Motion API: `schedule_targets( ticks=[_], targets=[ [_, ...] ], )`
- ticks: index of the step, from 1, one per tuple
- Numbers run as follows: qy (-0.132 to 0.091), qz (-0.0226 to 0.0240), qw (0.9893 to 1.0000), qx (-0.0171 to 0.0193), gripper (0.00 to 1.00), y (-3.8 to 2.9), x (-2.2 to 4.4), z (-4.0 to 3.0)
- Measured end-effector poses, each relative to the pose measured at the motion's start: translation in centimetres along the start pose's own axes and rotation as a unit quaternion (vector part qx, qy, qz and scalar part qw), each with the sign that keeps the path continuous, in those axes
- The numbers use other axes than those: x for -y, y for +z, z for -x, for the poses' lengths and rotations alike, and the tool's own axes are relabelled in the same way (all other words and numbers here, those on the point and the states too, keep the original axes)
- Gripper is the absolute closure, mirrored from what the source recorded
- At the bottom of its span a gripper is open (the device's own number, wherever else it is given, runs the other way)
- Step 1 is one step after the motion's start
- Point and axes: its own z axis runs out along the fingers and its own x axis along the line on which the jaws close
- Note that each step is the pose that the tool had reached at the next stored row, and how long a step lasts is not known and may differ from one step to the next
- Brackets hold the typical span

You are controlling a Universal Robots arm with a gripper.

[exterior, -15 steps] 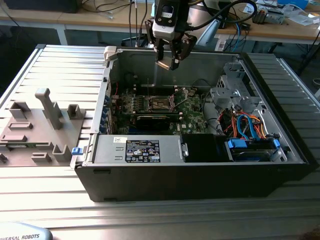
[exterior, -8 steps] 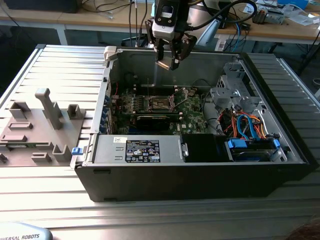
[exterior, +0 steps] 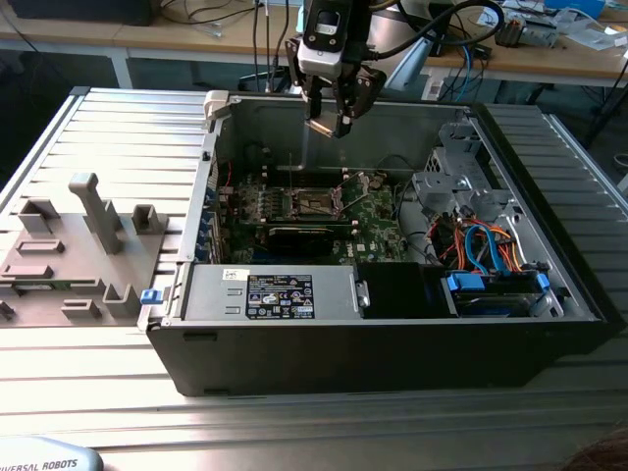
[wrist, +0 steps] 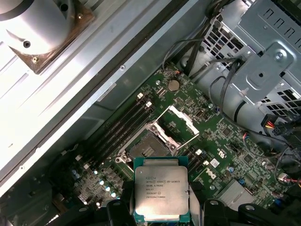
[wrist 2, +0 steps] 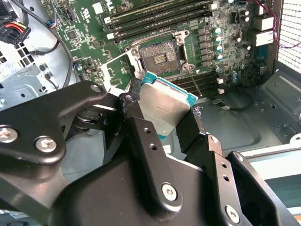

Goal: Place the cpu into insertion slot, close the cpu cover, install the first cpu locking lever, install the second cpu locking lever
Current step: 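Place the cpu into insertion slot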

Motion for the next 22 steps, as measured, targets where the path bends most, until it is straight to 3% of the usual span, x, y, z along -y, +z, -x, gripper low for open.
schedule_targets(
  ticks=[22],
  targets=[
    [0.013, 0.0001, 0.9999, 0.0007, 0.46, 0.00, 0.00, 0.00]
  ],
)
